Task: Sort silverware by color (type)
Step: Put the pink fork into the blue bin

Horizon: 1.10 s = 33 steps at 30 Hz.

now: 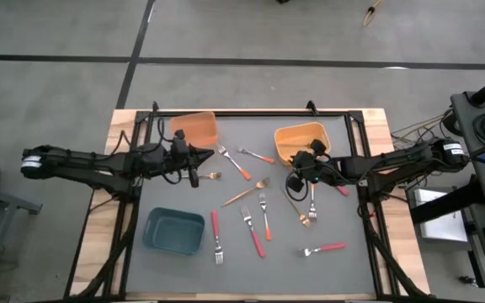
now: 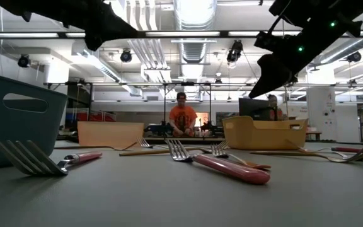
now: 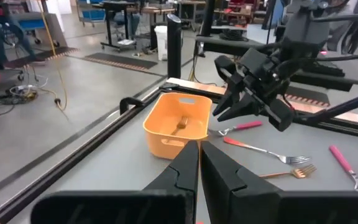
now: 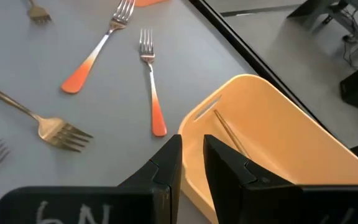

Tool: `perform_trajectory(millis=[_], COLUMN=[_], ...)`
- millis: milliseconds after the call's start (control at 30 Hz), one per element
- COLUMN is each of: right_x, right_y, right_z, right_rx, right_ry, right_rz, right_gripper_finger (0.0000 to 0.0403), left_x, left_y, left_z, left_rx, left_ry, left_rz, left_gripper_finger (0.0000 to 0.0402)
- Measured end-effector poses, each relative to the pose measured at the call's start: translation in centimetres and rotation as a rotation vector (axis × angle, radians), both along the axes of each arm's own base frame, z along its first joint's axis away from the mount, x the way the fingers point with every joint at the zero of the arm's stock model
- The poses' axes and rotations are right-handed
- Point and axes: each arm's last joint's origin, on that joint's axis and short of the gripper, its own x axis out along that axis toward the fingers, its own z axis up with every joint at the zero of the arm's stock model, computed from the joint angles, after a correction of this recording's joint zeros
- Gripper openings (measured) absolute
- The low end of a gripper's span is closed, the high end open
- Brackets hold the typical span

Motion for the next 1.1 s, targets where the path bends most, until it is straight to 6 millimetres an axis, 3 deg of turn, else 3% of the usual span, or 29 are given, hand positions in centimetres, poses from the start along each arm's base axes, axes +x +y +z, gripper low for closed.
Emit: perform_trajectory(millis=[367,633,833,1100], right_x=[0.0,0.0,0.0,0.1], right_y=[0.0,0.0,0.0,0.0], right_z=[0.0,0.0,0.0,0.0], right_rx=[-0.018,-0.017,-0.012,-0.013], right_ry=[0.014,0.014,0.005,0.002], right_rz=[0.012,0.011,0.005,0.006], right_gripper_finger=[0.0059,0.0059,0.0059,0.0059], left_x=[1.6,2.5,2.8,4.1], left_y=[0.0,0.1,-0.1,-0.3], left_z=[0.0,-0.4,-1.6,-3.0], left_rx=[0.006,0.000,-0.027,-0.088], left_ry=[0.093,0.304,0.510,0.653], left_rz=[-0.002,-0.003,-0.049,-0.125], left_gripper_finger=[0.0000,0.0000,0.0000,0.0000])
